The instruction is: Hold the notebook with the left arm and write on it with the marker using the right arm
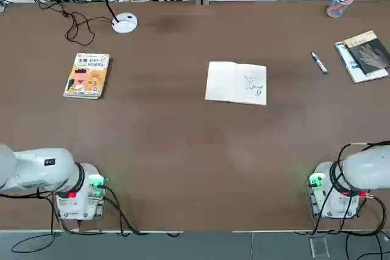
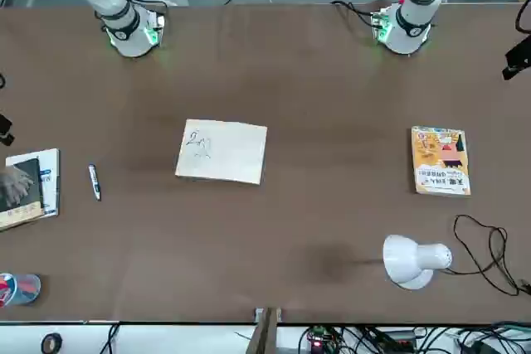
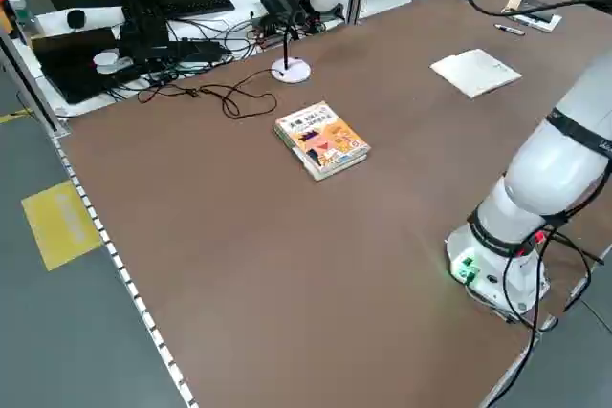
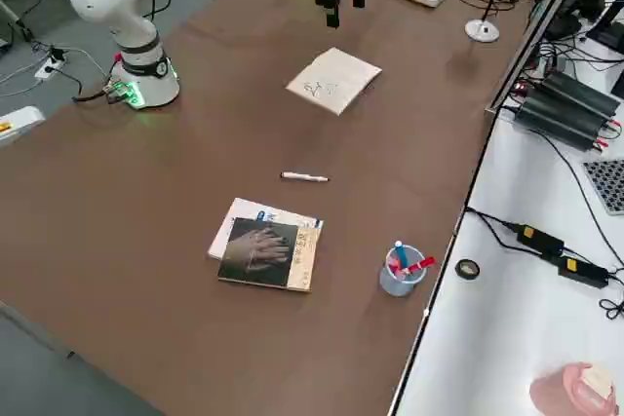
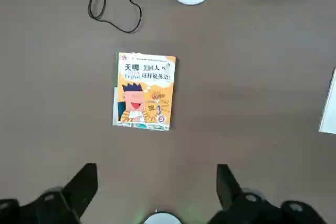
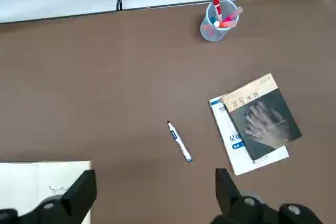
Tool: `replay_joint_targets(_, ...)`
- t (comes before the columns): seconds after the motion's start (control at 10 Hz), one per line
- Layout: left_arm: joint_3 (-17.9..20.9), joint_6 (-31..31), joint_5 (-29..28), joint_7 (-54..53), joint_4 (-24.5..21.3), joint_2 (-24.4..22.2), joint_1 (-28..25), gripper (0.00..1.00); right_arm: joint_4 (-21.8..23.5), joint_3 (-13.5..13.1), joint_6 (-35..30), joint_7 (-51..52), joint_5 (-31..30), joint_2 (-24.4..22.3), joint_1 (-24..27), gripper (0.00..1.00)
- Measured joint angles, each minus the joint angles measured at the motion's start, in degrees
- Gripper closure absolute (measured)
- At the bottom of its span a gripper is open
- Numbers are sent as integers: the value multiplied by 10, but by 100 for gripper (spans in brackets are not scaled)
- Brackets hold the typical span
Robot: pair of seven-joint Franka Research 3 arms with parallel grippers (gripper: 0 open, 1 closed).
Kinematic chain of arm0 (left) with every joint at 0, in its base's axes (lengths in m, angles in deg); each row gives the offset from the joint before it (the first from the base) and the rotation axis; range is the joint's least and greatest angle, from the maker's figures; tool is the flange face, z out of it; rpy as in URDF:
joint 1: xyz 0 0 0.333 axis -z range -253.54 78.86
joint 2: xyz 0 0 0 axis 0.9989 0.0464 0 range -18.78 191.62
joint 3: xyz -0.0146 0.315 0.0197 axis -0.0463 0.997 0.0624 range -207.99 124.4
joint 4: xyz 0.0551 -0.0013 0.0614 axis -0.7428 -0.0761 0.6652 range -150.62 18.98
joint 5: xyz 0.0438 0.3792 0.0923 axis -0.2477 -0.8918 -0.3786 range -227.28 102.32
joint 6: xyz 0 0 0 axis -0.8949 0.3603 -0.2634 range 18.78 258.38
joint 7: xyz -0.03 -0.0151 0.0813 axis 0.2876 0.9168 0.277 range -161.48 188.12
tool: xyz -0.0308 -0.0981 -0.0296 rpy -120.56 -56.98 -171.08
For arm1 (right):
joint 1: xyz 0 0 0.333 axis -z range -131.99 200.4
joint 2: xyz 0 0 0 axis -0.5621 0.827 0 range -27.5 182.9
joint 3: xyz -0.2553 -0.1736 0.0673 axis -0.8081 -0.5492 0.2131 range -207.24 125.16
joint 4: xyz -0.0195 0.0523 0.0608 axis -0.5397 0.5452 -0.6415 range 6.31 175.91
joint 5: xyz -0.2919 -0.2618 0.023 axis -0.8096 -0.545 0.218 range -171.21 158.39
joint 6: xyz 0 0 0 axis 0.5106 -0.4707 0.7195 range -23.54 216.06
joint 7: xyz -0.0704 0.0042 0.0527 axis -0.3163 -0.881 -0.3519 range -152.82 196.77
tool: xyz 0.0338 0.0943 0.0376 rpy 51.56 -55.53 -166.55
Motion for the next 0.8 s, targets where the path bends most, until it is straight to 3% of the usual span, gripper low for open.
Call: replay_joint_targets(0.8,-9,-2,9,-5,0,1,5,0,5,-1,-10,15,0,0,10,0)
